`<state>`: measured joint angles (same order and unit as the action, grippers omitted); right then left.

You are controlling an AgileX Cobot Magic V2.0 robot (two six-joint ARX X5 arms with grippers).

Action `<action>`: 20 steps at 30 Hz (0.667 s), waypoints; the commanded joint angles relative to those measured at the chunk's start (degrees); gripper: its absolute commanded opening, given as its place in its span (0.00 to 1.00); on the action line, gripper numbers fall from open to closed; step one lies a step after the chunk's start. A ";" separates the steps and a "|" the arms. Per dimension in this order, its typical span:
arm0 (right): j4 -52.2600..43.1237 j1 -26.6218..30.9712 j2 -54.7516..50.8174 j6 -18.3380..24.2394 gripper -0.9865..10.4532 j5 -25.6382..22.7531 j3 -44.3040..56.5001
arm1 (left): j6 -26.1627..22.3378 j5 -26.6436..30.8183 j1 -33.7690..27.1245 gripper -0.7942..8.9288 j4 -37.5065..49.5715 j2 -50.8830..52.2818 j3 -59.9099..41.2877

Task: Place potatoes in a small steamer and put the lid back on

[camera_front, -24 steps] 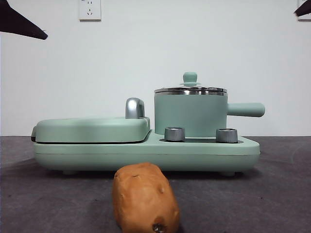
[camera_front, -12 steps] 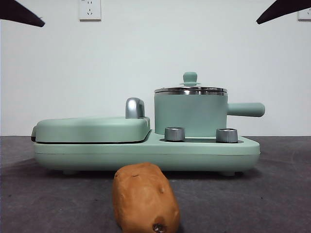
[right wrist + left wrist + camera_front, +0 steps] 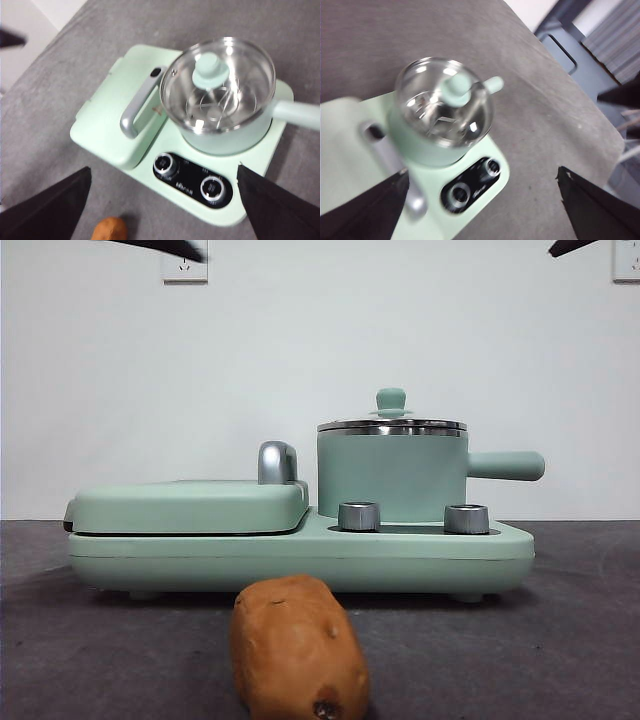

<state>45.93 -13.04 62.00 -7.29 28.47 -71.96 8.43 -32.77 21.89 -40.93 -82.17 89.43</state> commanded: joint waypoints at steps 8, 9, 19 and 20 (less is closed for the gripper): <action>5.90 -0.24 -4.63 0.72 0.49 -0.09 -1.14 | -5.14 9.29 8.85 0.56 -7.91 -28.48 31.98; 6.86 -0.24 -5.38 0.72 0.49 -0.17 -1.14 | -5.31 10.67 9.68 0.56 -7.10 -30.73 33.83; 13.40 -0.24 -13.29 0.66 0.49 -1.55 -1.11 | -7.85 22.71 14.97 0.56 -2.54 -41.81 37.94; 13.38 -0.24 -13.79 0.66 0.49 -1.55 -1.11 | -8.55 22.88 15.34 0.55 -2.67 -42.49 37.94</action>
<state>59.64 -13.06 47.79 -7.27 26.98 -71.96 1.28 -10.09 36.51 -44.05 -122.80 125.36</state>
